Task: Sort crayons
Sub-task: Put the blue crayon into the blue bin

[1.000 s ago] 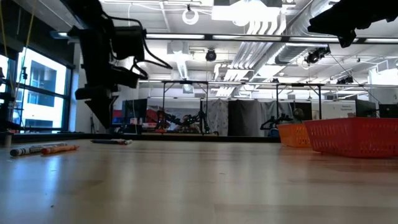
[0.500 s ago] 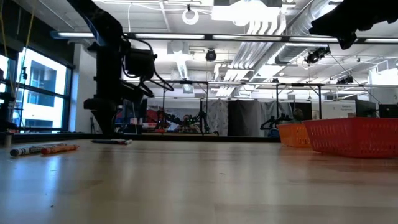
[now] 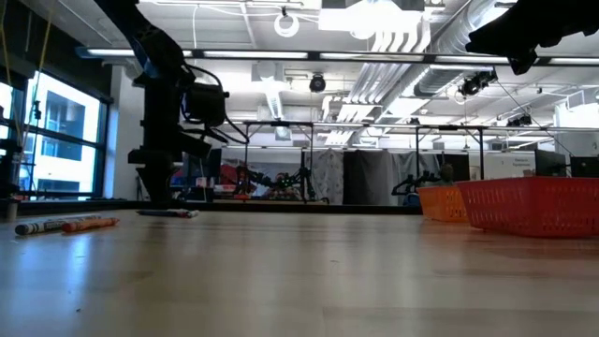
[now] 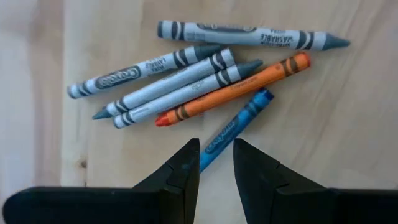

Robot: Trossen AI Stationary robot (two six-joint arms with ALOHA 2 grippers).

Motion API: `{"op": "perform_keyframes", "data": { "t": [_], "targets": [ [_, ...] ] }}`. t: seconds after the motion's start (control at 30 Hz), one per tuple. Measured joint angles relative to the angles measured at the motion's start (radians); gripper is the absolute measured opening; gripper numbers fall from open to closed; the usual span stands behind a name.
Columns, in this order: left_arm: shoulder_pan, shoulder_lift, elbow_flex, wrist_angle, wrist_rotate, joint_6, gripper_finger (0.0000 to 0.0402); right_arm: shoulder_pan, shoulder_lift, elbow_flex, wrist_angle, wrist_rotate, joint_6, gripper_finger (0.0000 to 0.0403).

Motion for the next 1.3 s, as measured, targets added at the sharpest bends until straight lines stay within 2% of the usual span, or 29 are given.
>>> {"op": "perform_keyframes", "data": {
  "t": [0.27, 0.43, 0.53, 0.67, 0.8, 1.03, 1.17, 1.3],
  "targets": [
    [0.023, 0.105, 0.007, -0.027, 0.034, 0.048, 0.0085, 0.0, 0.0, 0.0, 0.0, 0.0, 0.011, 0.0084],
    [0.023, 0.128, 0.011, -0.036, 0.056, 0.047, 0.0082, 0.0, 0.0, 0.0, 0.002, 0.0, 0.011, 0.0084],
    [0.024, 0.117, 0.012, -0.055, 0.084, -0.004, 0.0061, 0.0, 0.0, 0.0, 0.003, 0.0, 0.011, 0.0084],
    [0.025, 0.092, 0.025, -0.088, 0.093, -0.087, 0.0011, 0.0, 0.0, 0.0, 0.003, 0.0, 0.011, 0.0084],
    [0.022, 0.063, 0.019, -0.12, 0.122, -0.164, 0.0007, 0.0, 0.0, 0.0, 0.004, -0.005, 0.032, 0.0084],
    [-0.016, -0.037, 0.021, -0.124, 0.109, -0.313, 0.0002, 0.0, 0.0, 0.036, -0.003, -0.105, 0.077, 0.0084],
    [-0.1, -0.138, 0.021, -0.037, 0.195, -0.416, 0.0001, 0.0, 0.0, 0.072, -0.049, -0.102, 0.044, 0.0084],
    [-0.252, -0.22, 0.023, 0.254, 0.296, -0.535, 0.0001, 0.0, 0.0, 0.095, -0.149, -0.03, 0.05, 0.0084]
  ]
}}
